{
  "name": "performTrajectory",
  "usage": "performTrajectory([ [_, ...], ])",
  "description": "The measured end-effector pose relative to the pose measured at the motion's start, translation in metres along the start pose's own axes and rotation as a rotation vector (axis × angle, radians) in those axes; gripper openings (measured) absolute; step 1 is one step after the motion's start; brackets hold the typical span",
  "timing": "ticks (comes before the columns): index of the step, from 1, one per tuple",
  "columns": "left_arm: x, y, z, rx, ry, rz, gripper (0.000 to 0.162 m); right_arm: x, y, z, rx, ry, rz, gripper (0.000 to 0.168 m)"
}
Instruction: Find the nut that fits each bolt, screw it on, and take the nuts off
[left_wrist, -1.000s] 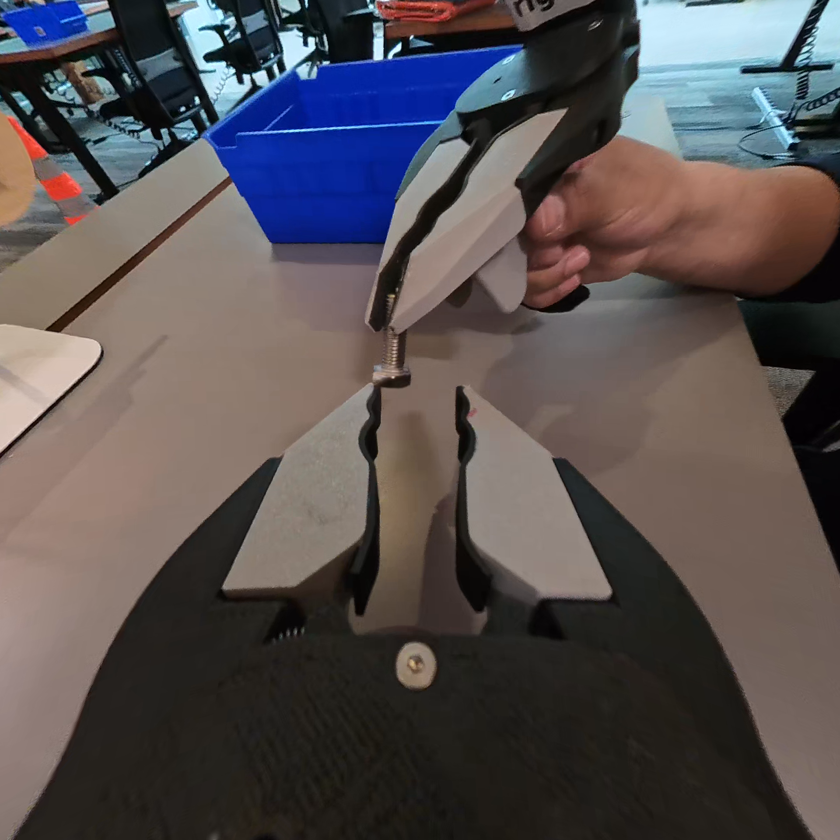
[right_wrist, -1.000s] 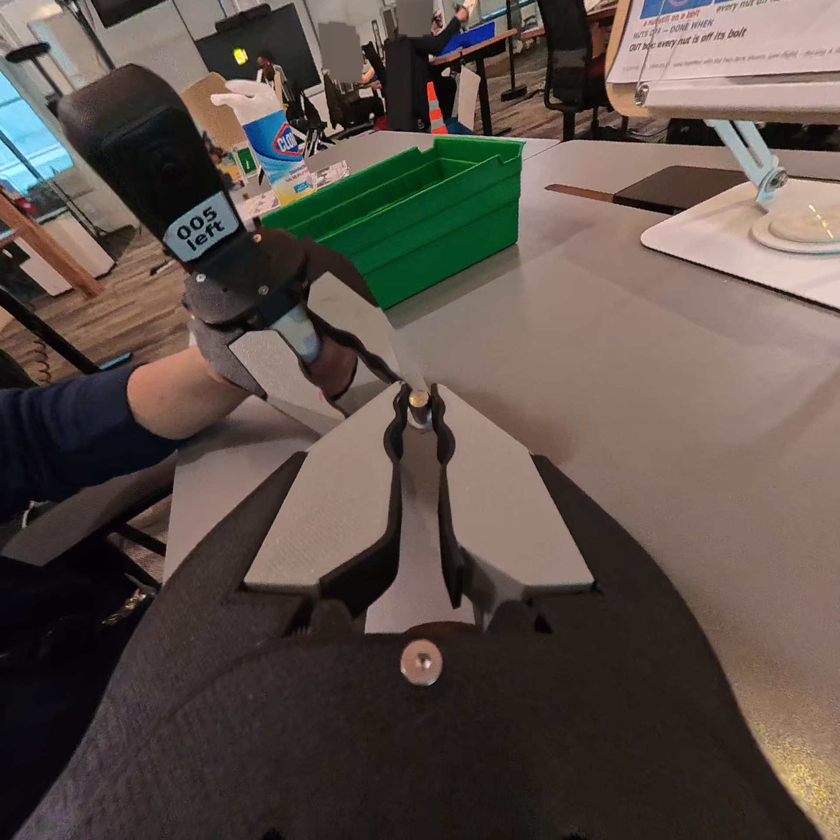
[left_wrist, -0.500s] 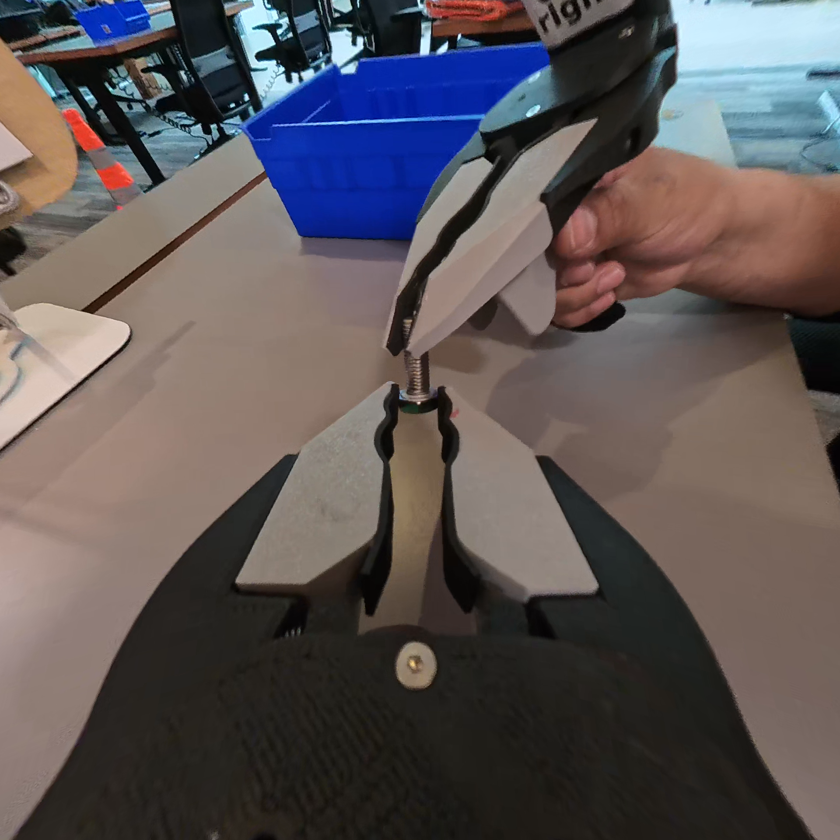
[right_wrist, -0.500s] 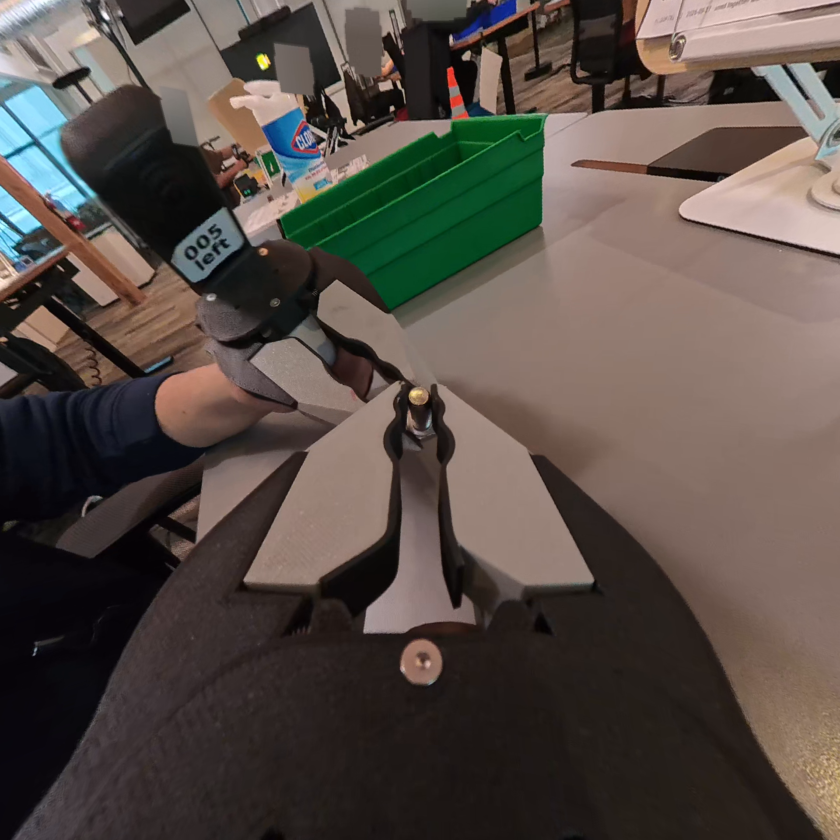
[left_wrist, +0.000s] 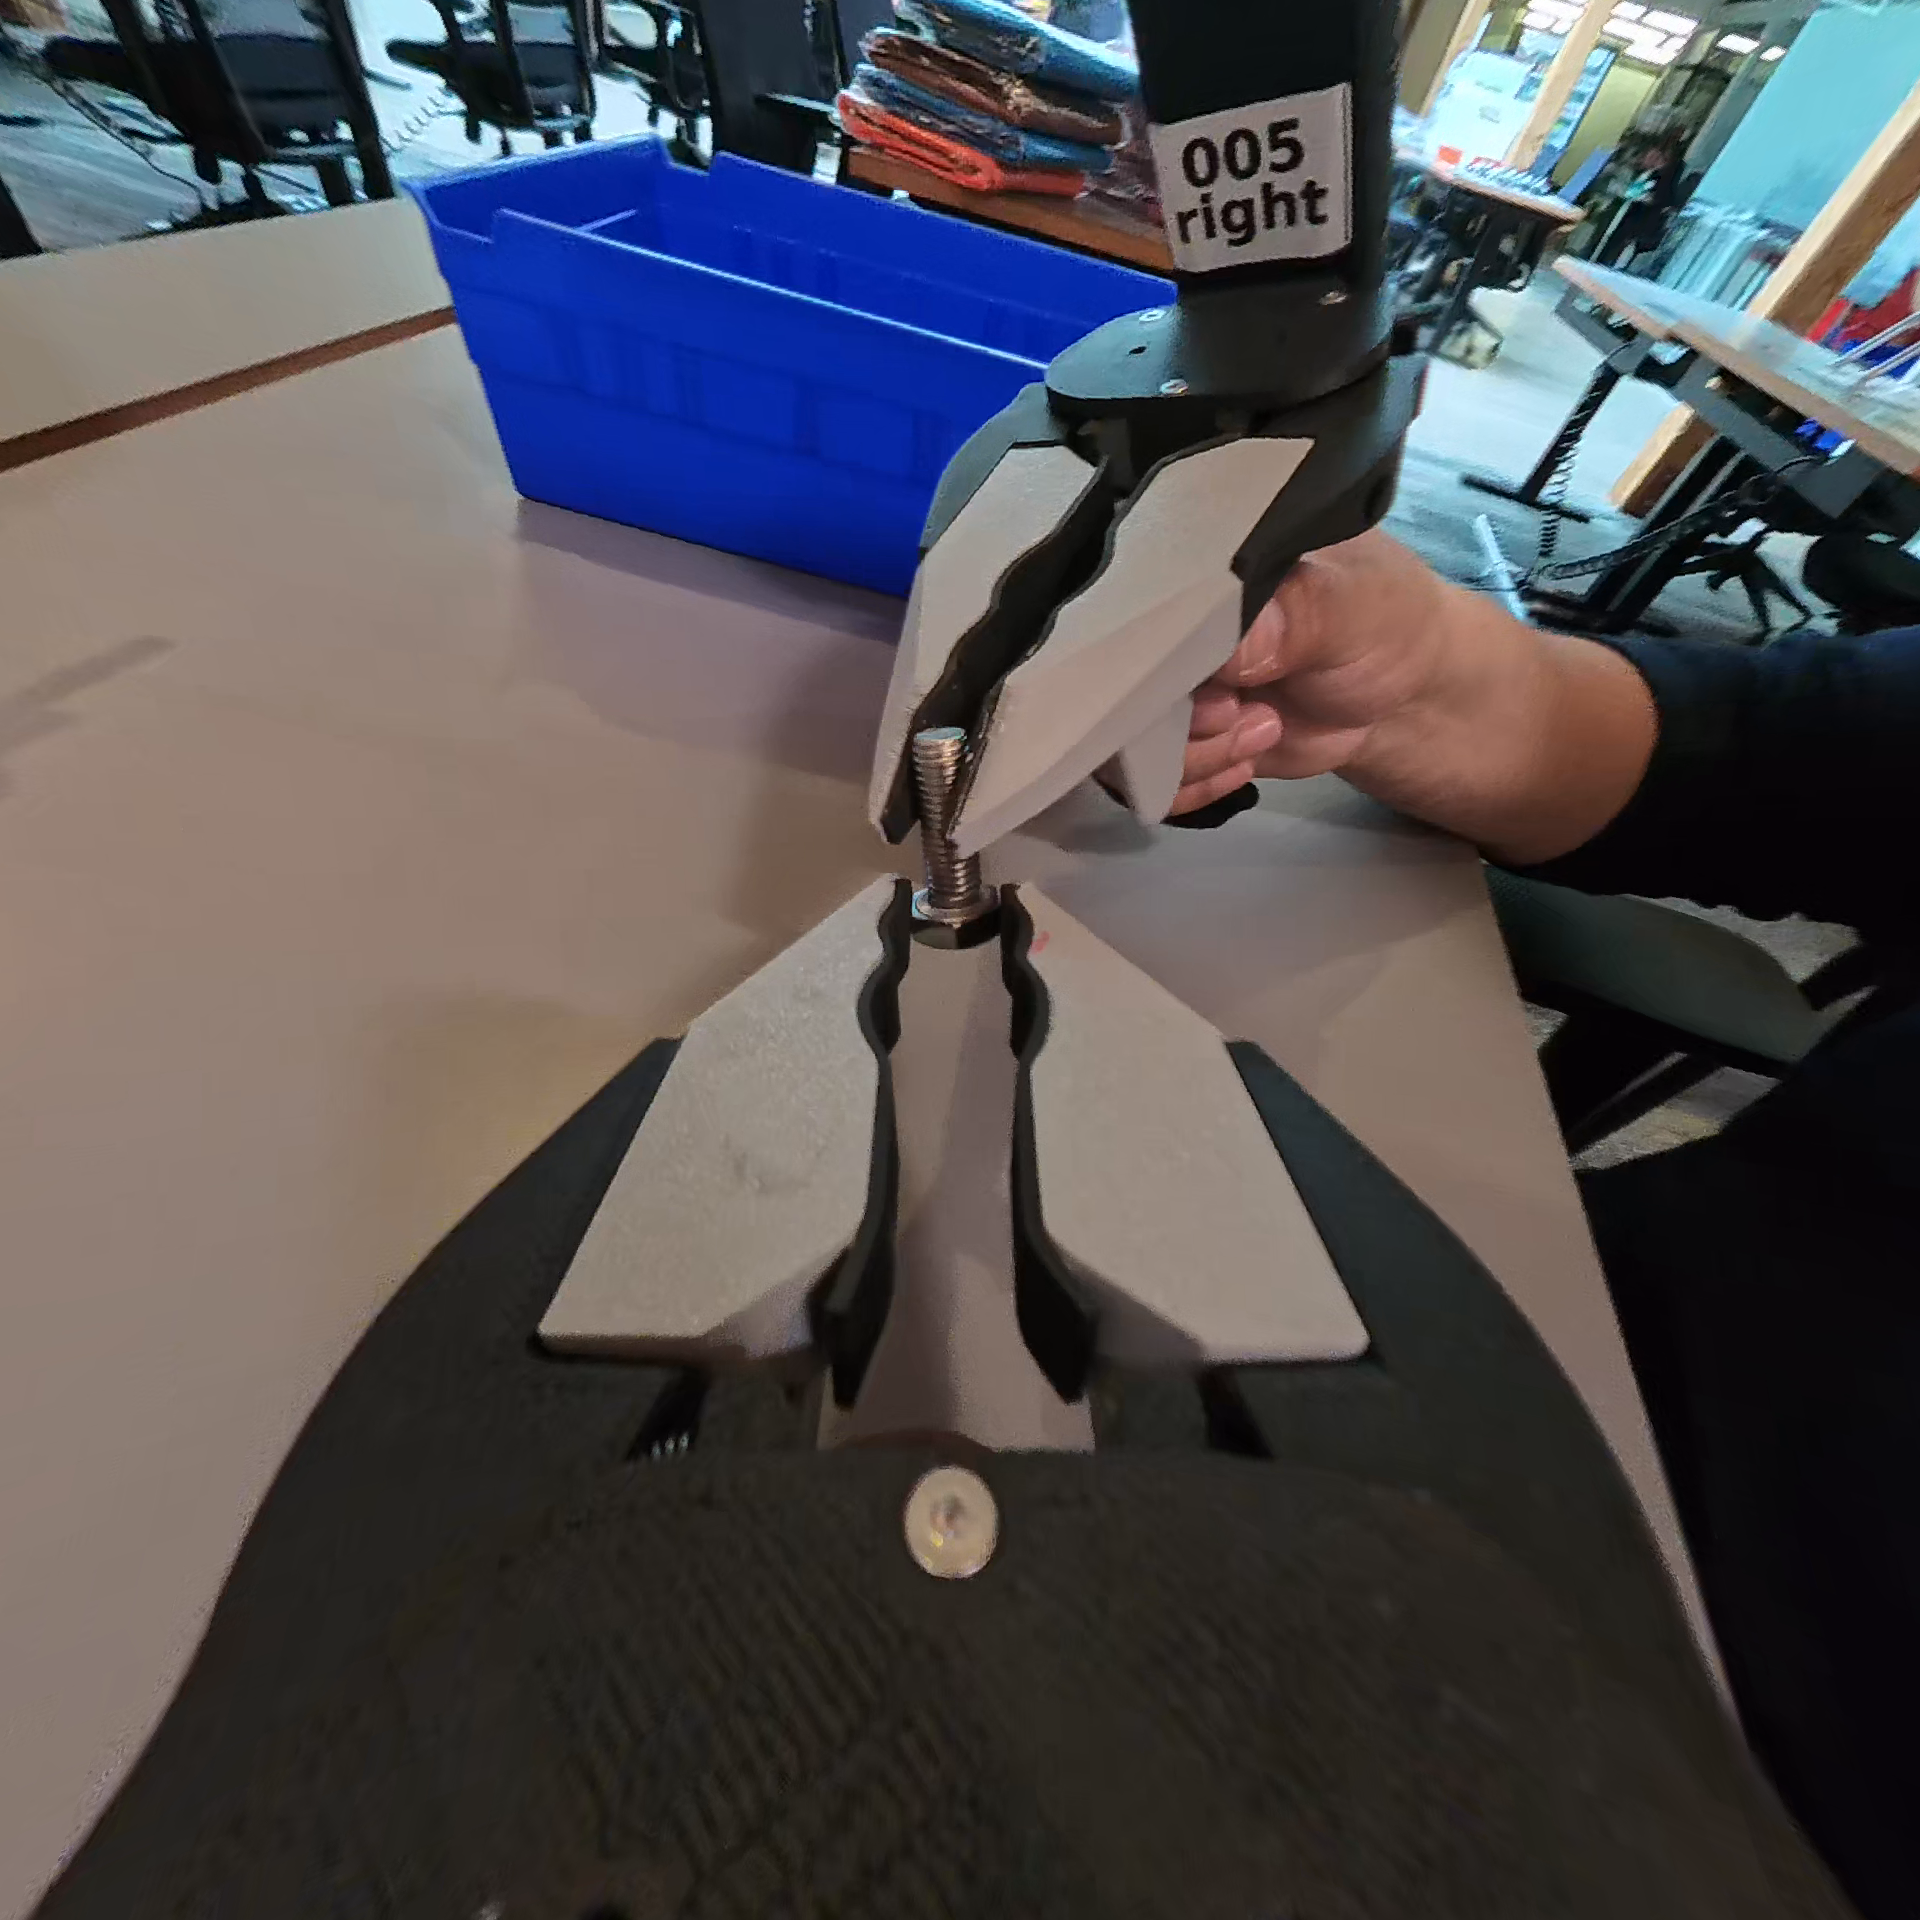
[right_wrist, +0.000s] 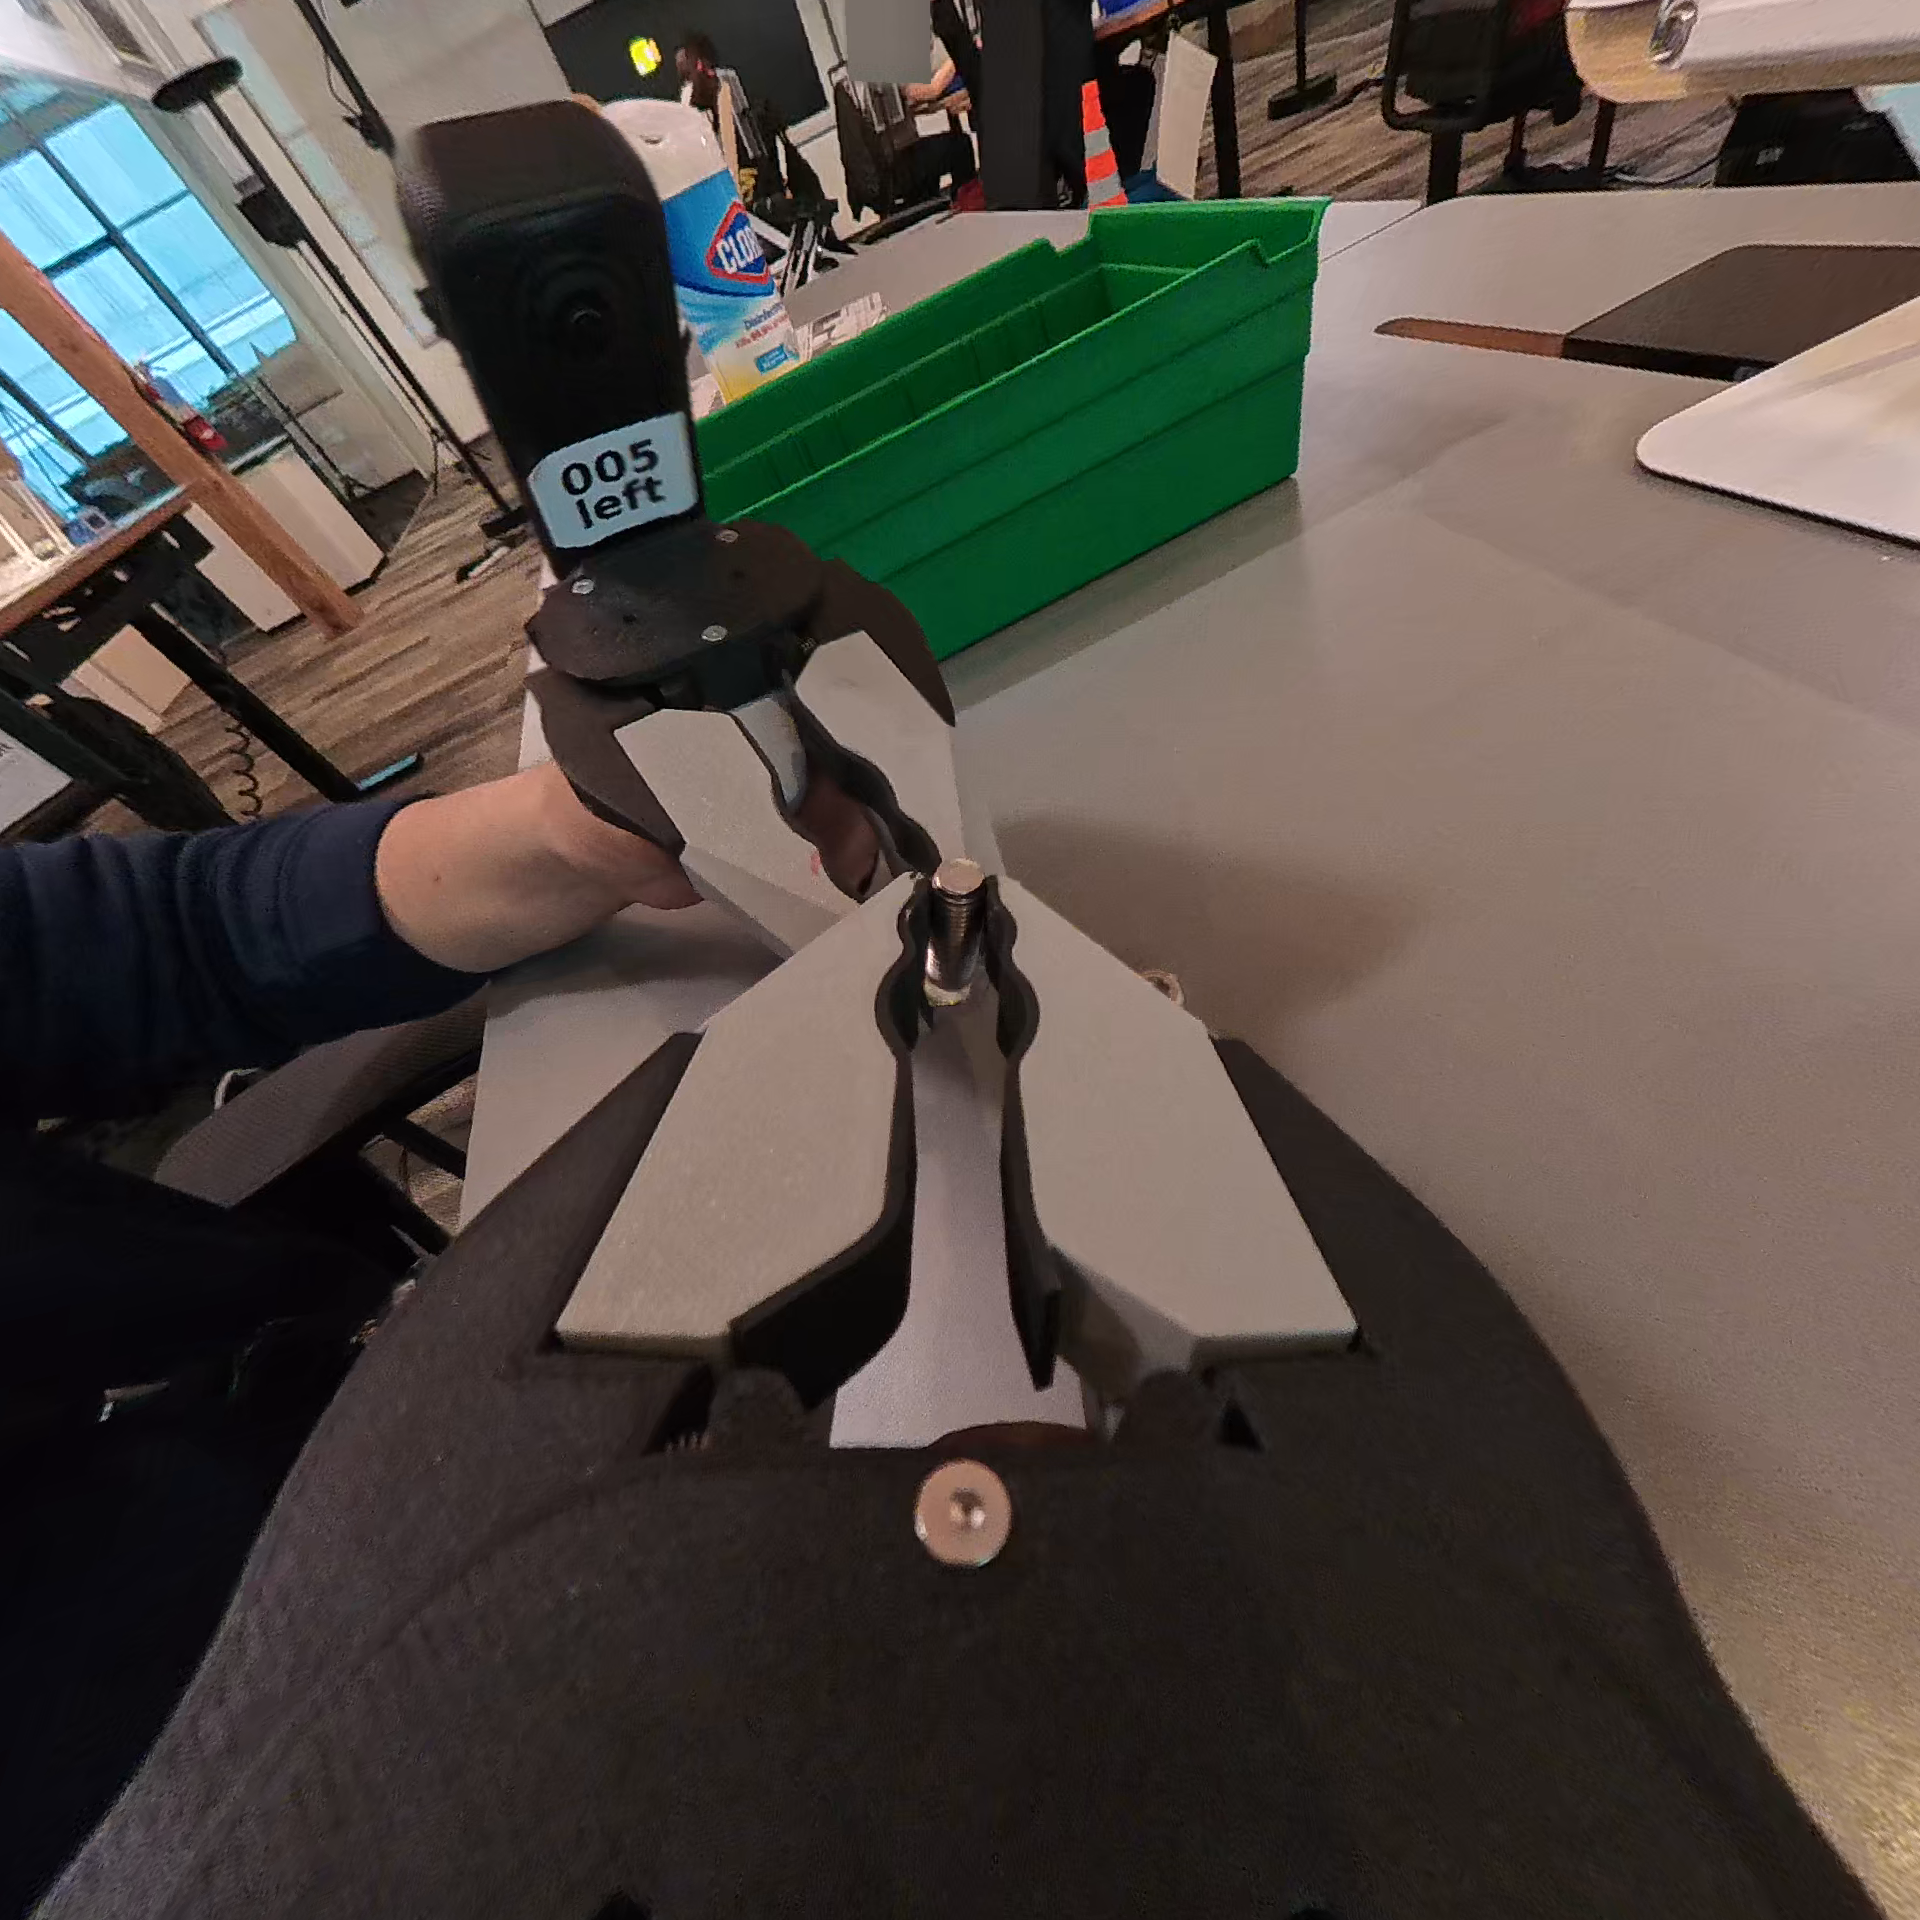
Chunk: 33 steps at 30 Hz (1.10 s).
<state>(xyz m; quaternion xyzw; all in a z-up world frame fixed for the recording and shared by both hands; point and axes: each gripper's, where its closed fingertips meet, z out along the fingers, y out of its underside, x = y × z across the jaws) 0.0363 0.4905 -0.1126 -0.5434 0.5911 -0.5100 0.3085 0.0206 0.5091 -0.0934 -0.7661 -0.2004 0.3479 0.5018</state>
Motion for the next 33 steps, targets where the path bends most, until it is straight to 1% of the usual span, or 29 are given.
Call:
performTrajectory([
  [2, 0.001, 0.000, -0.001, 0.008, 0.024, -0.026, 0.015, -0.001, 0.001, 0.000, 0.000, -0.014, 0.018, 0.007],
  [4, 0.001, -0.004, -0.004, 0.029, 0.033, -0.039, 0.018, 0.004, 0.004, 0.000, -0.015, 0.012, 0.018, 0.007],
  [8, -0.002, -0.001, -0.006, 0.020, 0.021, -0.030, 0.007, 0.002, 0.005, 0.002, -0.023, 0.002, 0.022, 0.007],
  [14, 0.001, 0.000, 0.000, 0.025, 0.052, -0.084, 0.010, -0.001, 0.006, 0.005, -0.017, -0.022, 0.058, 0.007],
  [22, -0.003, 0.000, 0.000, 0.020, -0.001, -0.066, 0.007, 0.002, 0.005, 0.004, -0.016, 0.001, 0.043, 0.006],
  [25, 0.000, -0.002, 0.000, 0.046, 0.057, -0.143, 0.007, 0.000, 0.004, 0.003, -0.010, -0.017, 0.053, 0.007],
  [30, 0.007, -0.004, -0.002, 0.091, 0.213, -0.308, 0.007, -0.004, 0.003, 0.003, -0.010, -0.037, 0.037, 0.007],
  [33, 0.005, -0.005, -0.004, 0.099, 0.227, -0.332, 0.008, -0.004, 0.003, 0.002, -0.015, -0.033, 0.029, 0.007],
])
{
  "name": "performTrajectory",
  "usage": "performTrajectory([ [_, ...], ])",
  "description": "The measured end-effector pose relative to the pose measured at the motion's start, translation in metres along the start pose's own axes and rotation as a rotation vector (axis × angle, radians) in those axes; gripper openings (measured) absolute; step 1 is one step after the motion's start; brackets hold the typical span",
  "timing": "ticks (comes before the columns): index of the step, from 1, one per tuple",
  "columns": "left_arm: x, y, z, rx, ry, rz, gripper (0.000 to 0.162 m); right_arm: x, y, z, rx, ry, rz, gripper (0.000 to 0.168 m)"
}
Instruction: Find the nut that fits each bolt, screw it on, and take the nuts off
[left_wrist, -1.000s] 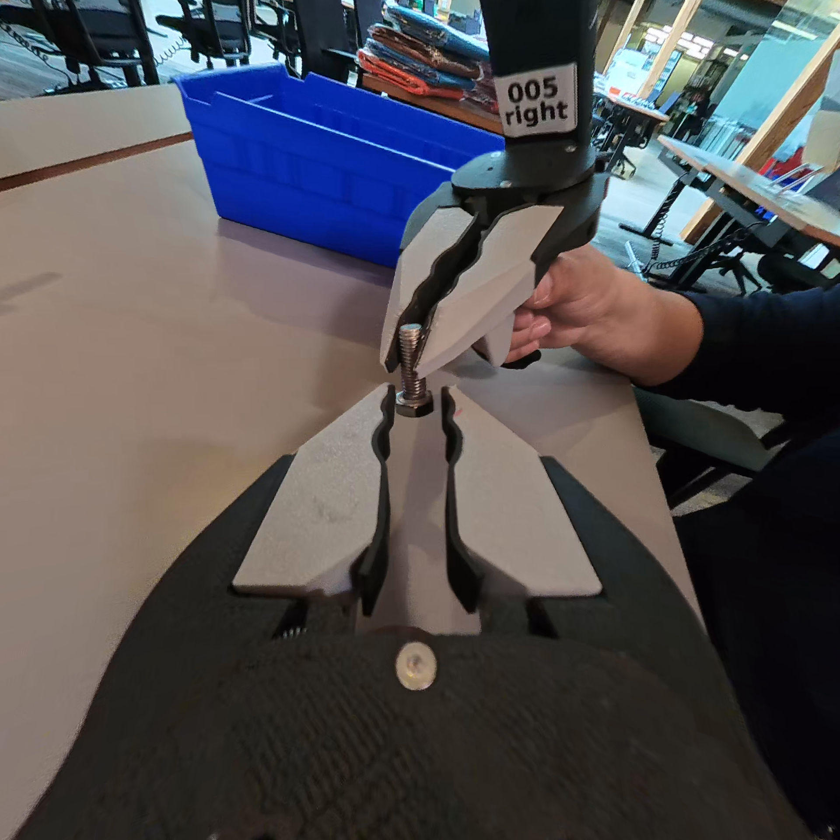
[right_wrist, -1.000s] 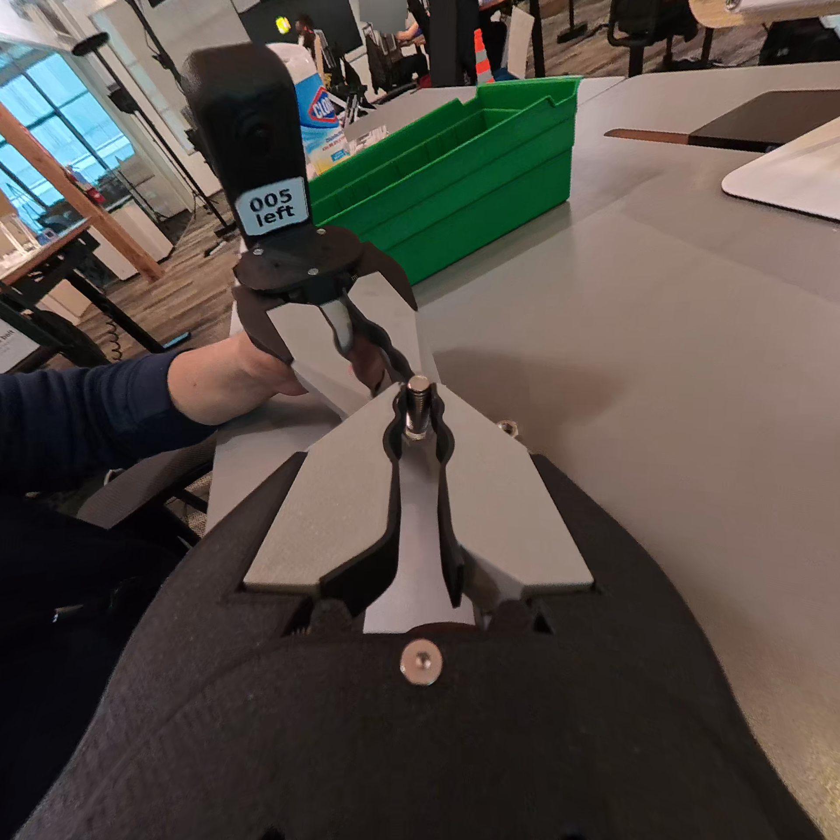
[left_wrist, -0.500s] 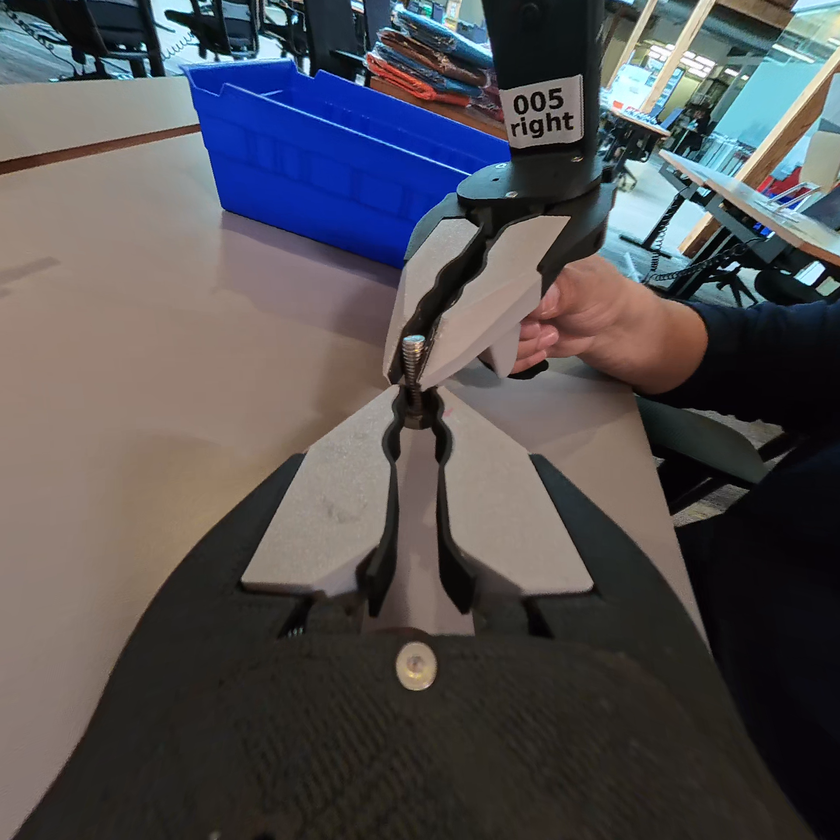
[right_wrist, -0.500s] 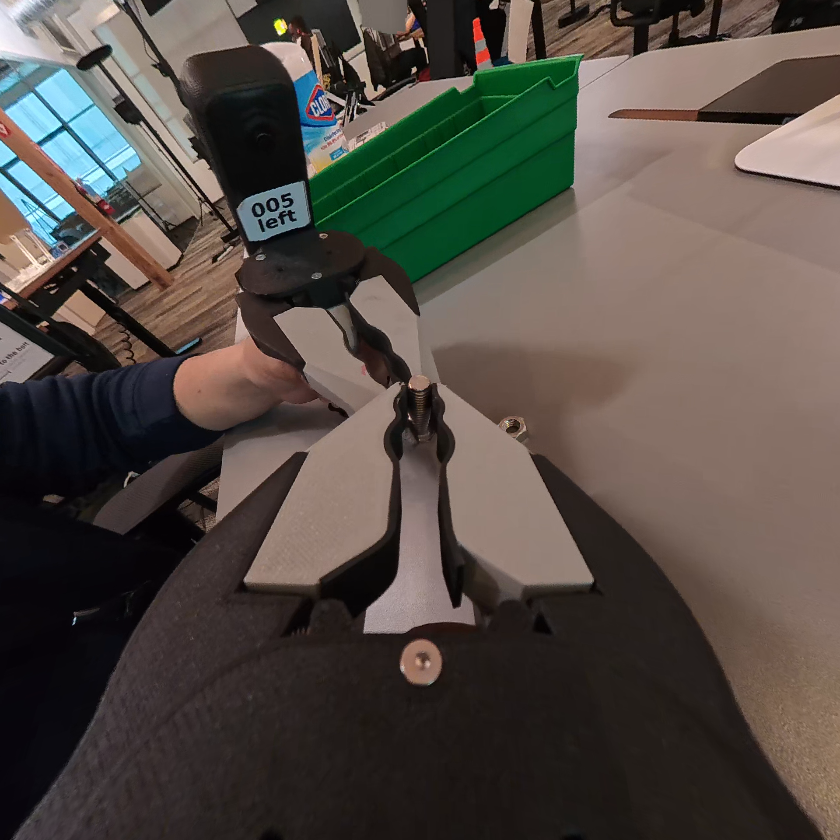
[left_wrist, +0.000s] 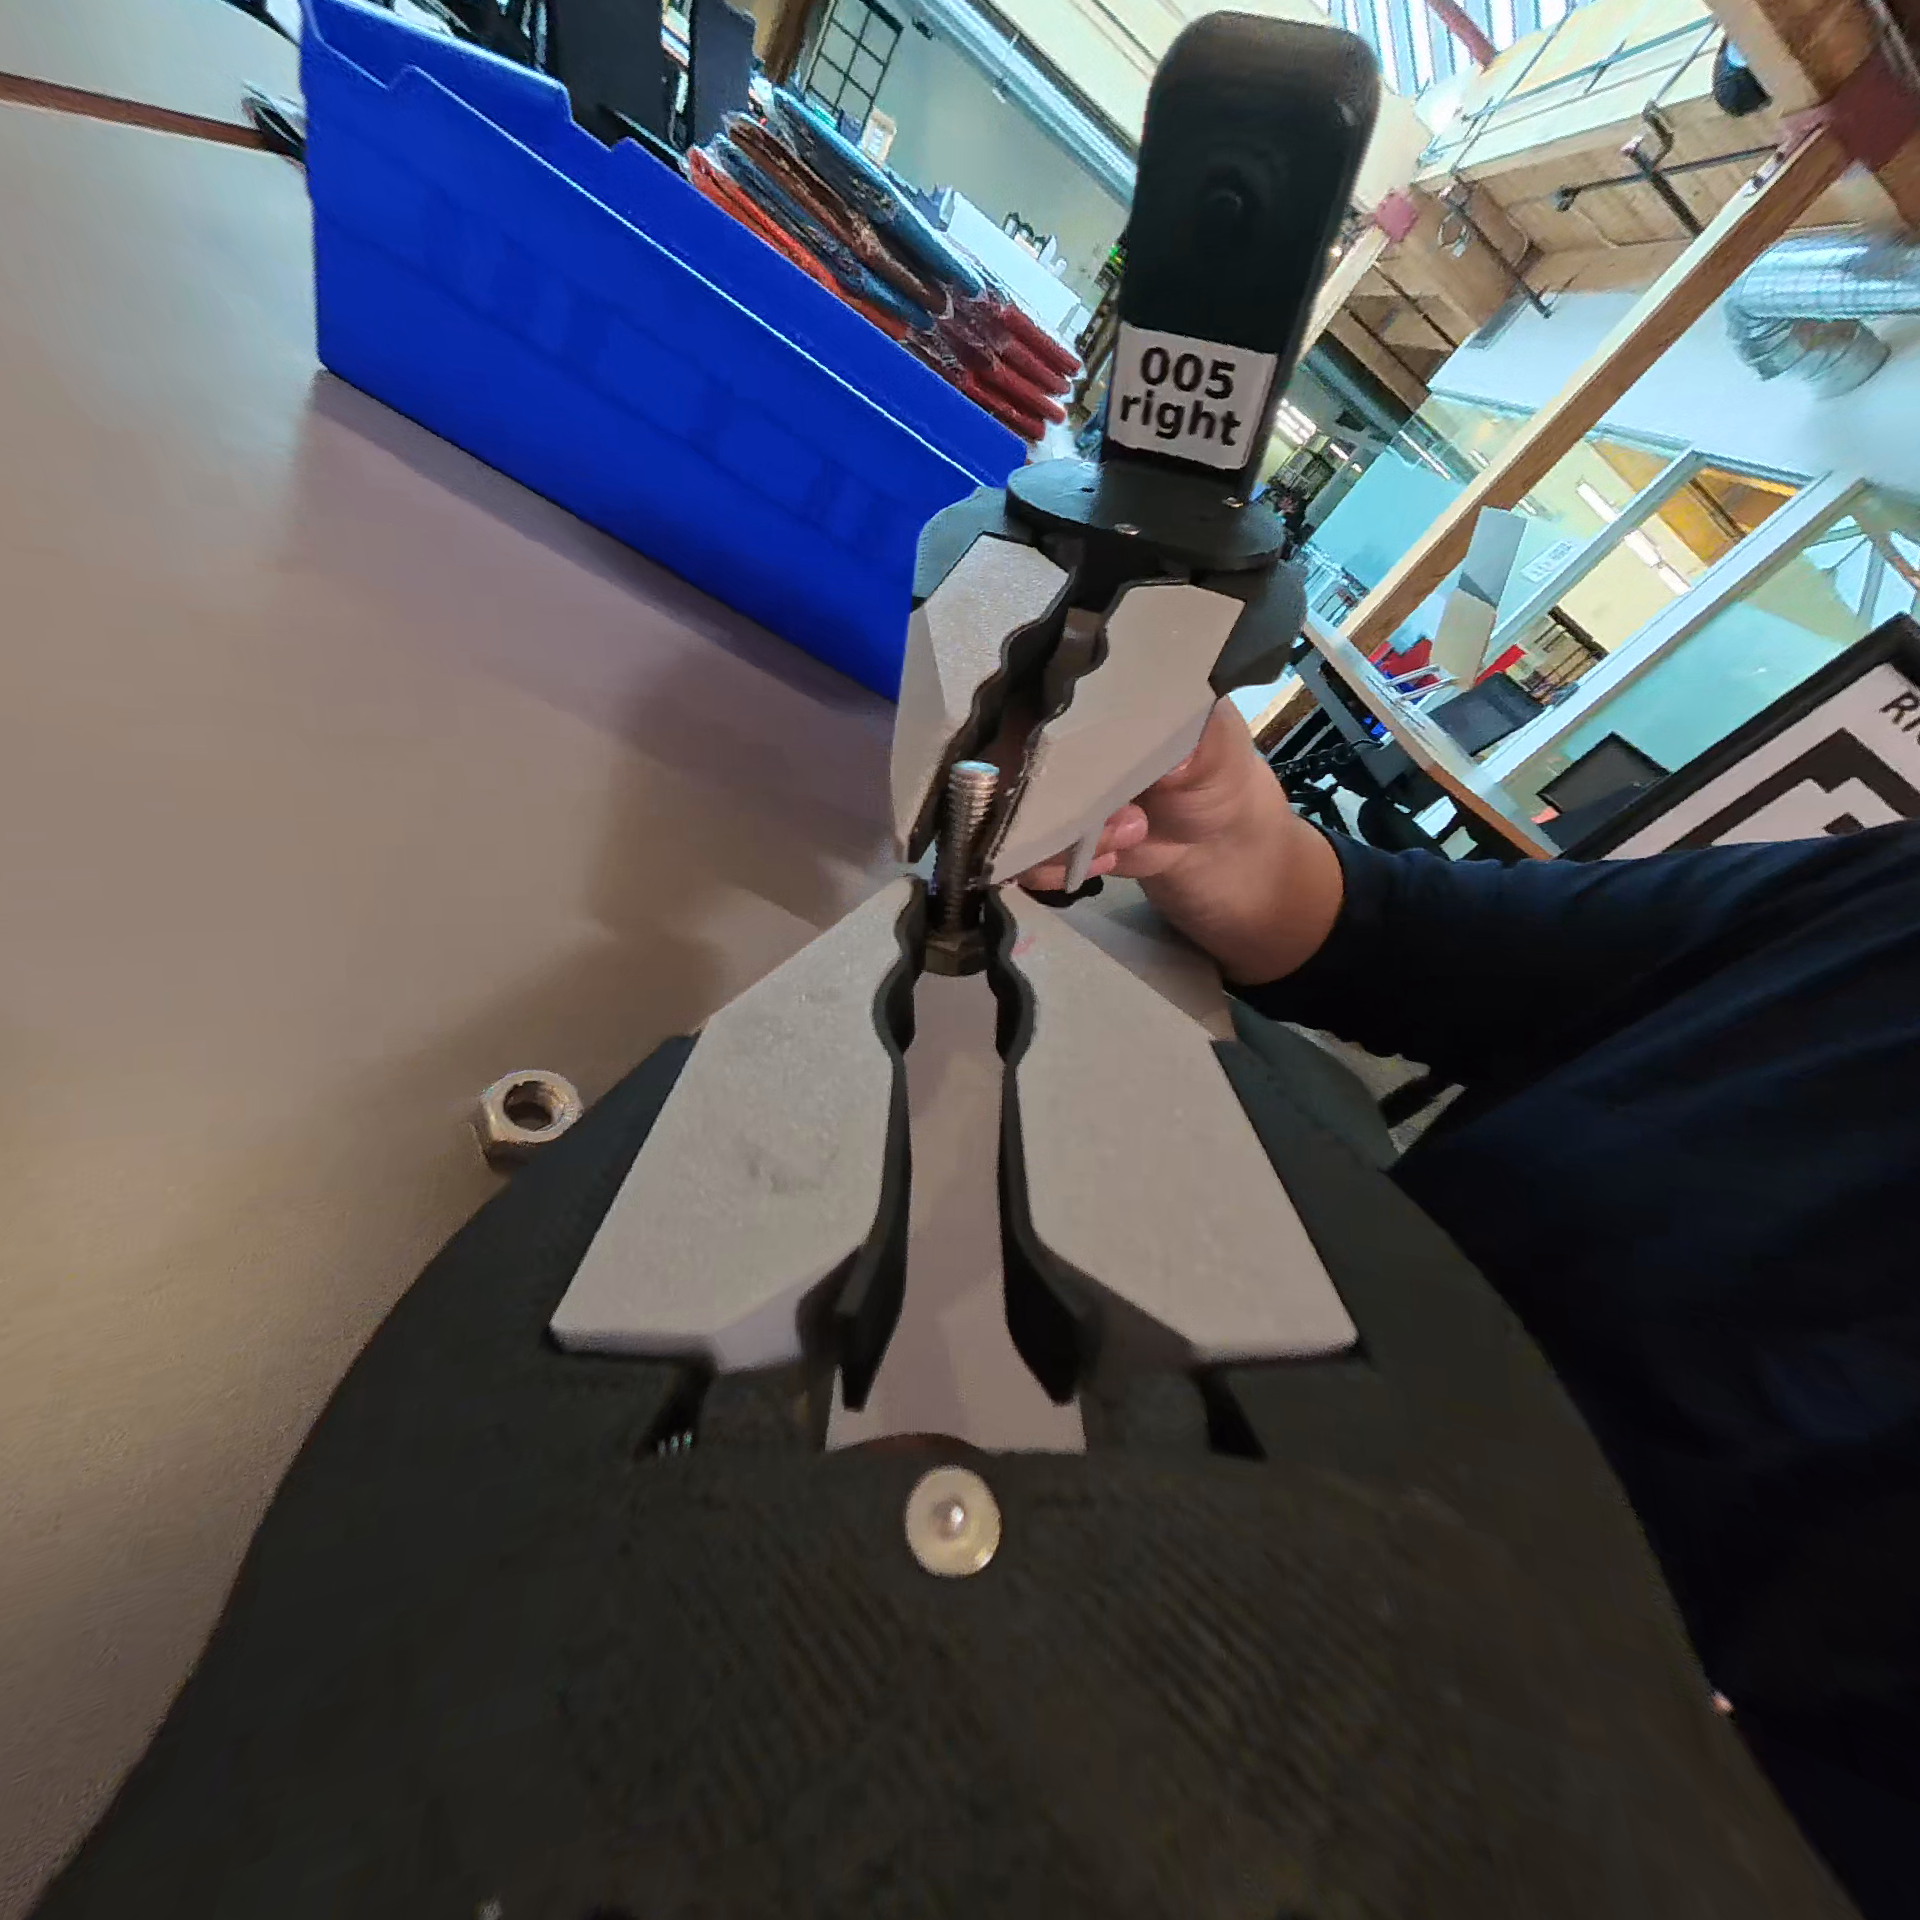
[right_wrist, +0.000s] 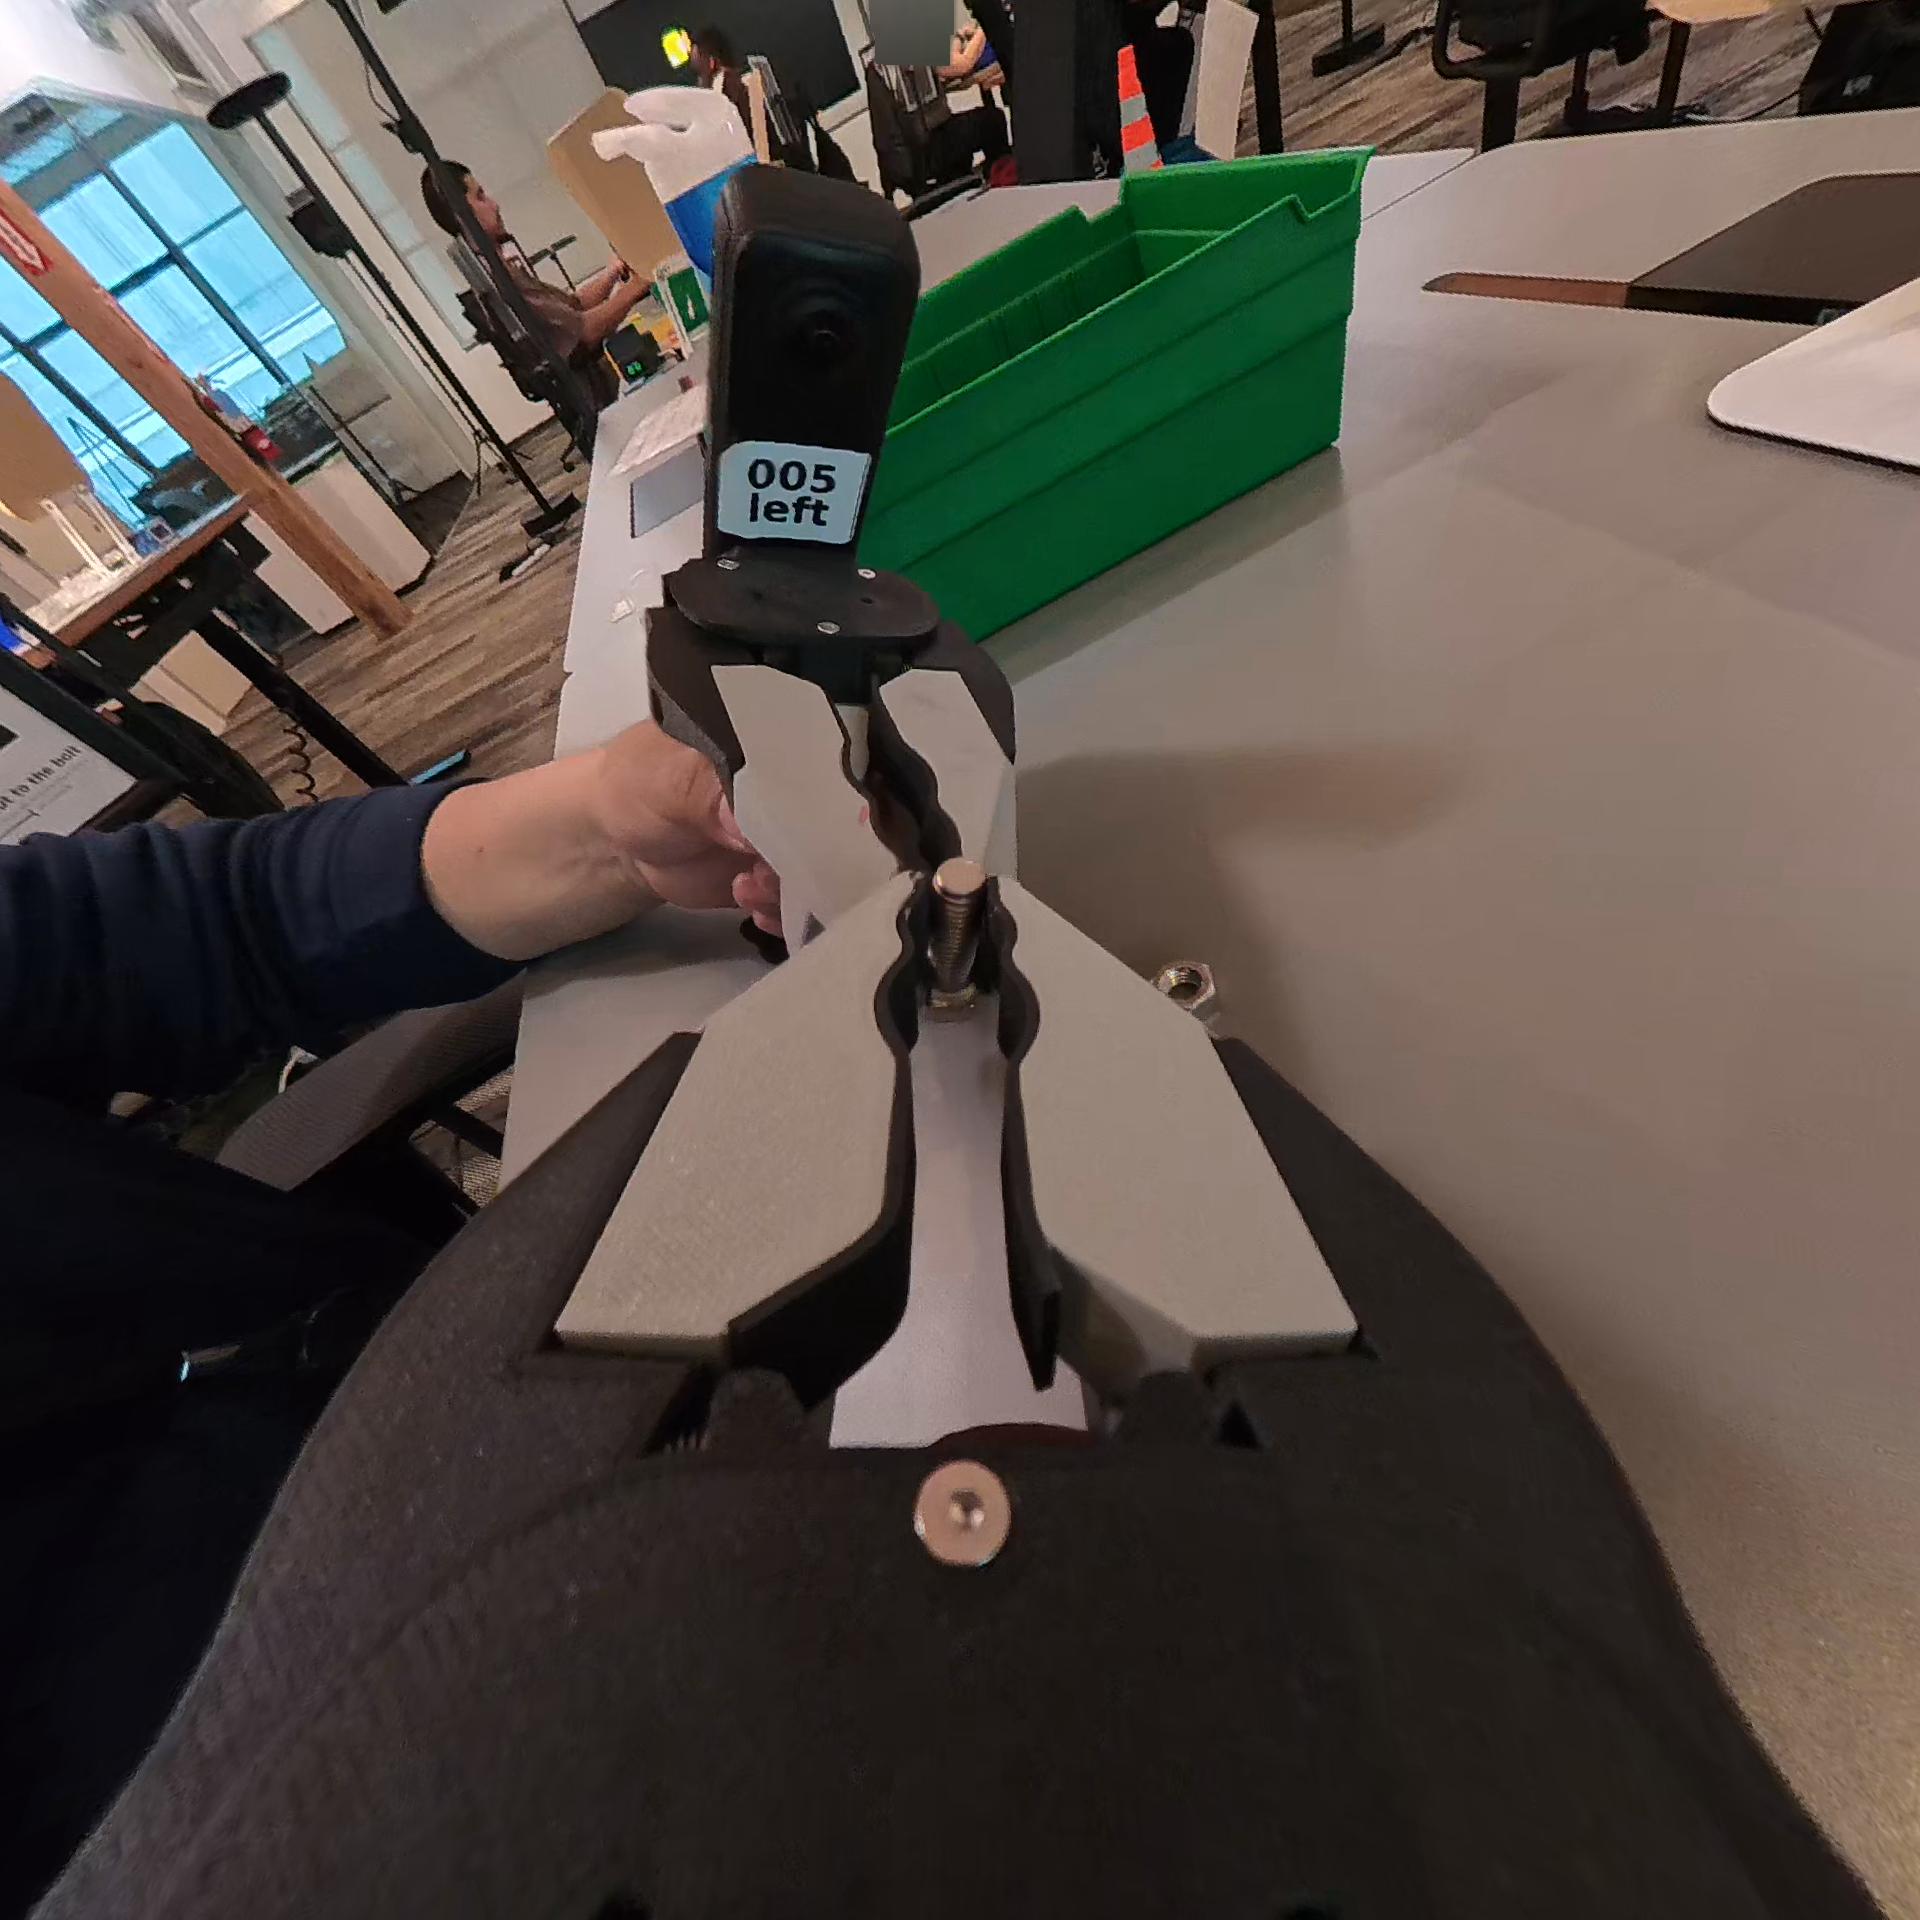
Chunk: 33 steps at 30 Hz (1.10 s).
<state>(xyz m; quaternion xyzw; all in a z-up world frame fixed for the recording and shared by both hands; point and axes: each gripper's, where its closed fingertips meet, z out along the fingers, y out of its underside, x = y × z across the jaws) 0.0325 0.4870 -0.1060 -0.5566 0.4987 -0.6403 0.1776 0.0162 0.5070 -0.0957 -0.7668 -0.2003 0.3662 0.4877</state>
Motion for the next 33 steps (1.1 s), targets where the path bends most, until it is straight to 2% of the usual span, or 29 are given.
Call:
performTrajectory([
  [9, -0.007, 0.006, -0.002, -0.056, -0.082, 0.074, 0.008, 0.003, 0.006, 0.003, -0.028, 0.017, -0.005, 0.007],
  [17, -0.006, 0.010, -0.004, -0.079, -0.067, 0.059, 0.008, 0.001, 0.009, 0.005, -0.048, 0.028, -0.051, 0.007],
  [28, -0.013, 0.018, -0.005, -0.175, -0.197, 0.291, 0.008, 0.003, 0.015, 0.010, -0.072, 0.030, -0.030, 0.006],
  [33, -0.008, 0.017, -0.006, -0.157, -0.149, 0.260, 0.007, -0.001, 0.012, 0.010, -0.052, 0.000, -0.015, 0.006],
])
